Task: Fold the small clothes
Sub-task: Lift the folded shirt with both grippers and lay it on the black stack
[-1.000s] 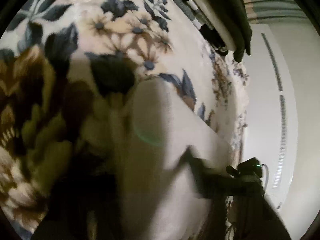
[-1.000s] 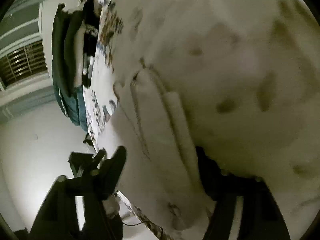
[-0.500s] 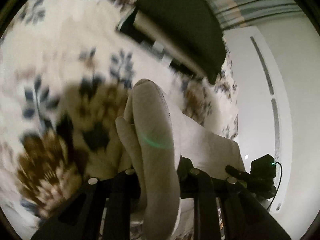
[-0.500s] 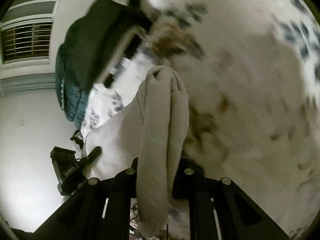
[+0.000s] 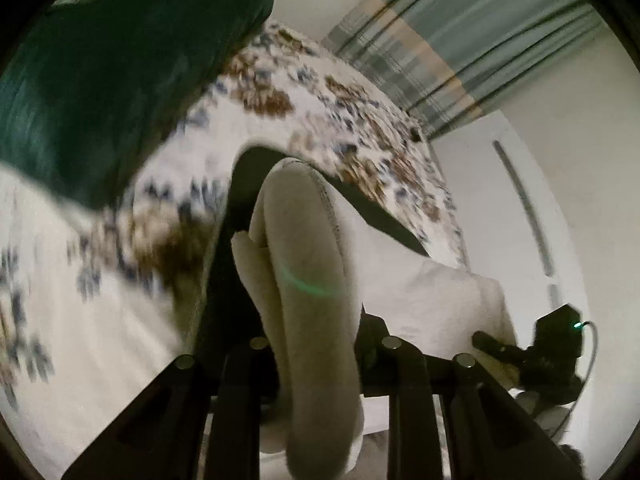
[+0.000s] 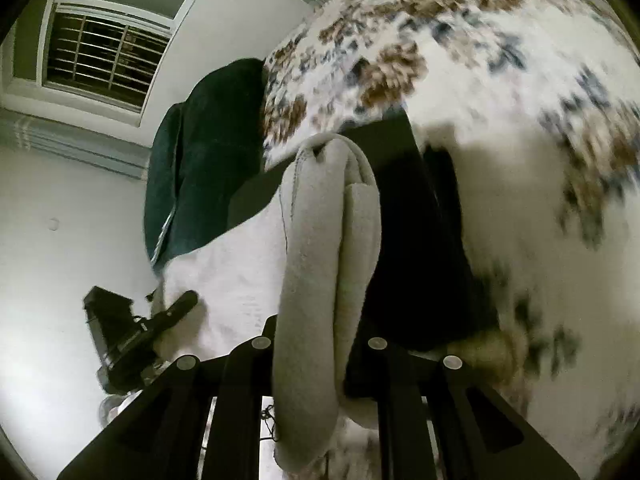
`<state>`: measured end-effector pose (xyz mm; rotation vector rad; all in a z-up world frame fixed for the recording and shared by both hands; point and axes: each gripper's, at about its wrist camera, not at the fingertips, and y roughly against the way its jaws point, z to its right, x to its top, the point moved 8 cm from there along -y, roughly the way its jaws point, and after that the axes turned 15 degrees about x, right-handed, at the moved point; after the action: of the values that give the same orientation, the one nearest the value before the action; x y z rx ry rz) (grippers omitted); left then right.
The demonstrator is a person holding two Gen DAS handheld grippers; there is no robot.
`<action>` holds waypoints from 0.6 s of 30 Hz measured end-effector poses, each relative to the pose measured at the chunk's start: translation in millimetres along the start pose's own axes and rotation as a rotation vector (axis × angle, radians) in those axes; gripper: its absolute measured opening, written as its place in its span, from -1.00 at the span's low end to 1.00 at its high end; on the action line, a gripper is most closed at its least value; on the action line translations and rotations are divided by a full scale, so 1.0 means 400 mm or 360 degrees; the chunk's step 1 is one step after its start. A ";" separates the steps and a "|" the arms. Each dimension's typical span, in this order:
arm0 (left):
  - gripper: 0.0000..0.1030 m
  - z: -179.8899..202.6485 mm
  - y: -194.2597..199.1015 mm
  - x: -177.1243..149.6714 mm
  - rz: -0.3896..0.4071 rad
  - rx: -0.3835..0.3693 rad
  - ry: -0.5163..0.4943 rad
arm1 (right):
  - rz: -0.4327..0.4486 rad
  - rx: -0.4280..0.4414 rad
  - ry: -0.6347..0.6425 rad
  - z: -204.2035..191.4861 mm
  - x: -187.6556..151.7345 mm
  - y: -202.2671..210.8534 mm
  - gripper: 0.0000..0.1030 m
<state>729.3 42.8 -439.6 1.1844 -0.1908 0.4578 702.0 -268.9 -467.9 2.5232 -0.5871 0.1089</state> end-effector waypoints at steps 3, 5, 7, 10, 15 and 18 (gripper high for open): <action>-0.54 -0.023 -0.096 0.045 -0.0059 0.0154 -0.0078 | -0.0008 -0.0113 0.0030 0.037 0.090 -0.088 -0.69; -0.44 -0.035 -0.135 0.047 -0.0075 0.0288 -0.0133 | -0.0033 -0.0216 0.0065 0.064 0.108 -0.126 -0.68; -0.20 -0.041 -0.140 0.053 -0.0005 0.0399 -0.0194 | -0.0063 -0.0336 0.0096 0.092 0.102 -0.145 -0.56; 0.42 -0.043 -0.114 0.055 0.0104 0.0497 -0.0232 | -0.0108 -0.0577 0.0171 0.112 0.084 -0.160 0.02; 1.00 -0.044 -0.079 0.036 0.0140 0.0688 -0.0277 | -0.0044 -0.1013 0.0371 0.082 0.049 -0.116 1.00; 1.00 -0.032 -0.049 0.007 0.0148 0.0746 -0.0301 | 0.0001 -0.1215 0.0441 0.067 0.004 -0.077 1.00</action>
<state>739.2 49.4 -459.9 1.6861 -0.3136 0.4862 715.6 -260.2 -505.6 1.7305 -0.4109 0.1893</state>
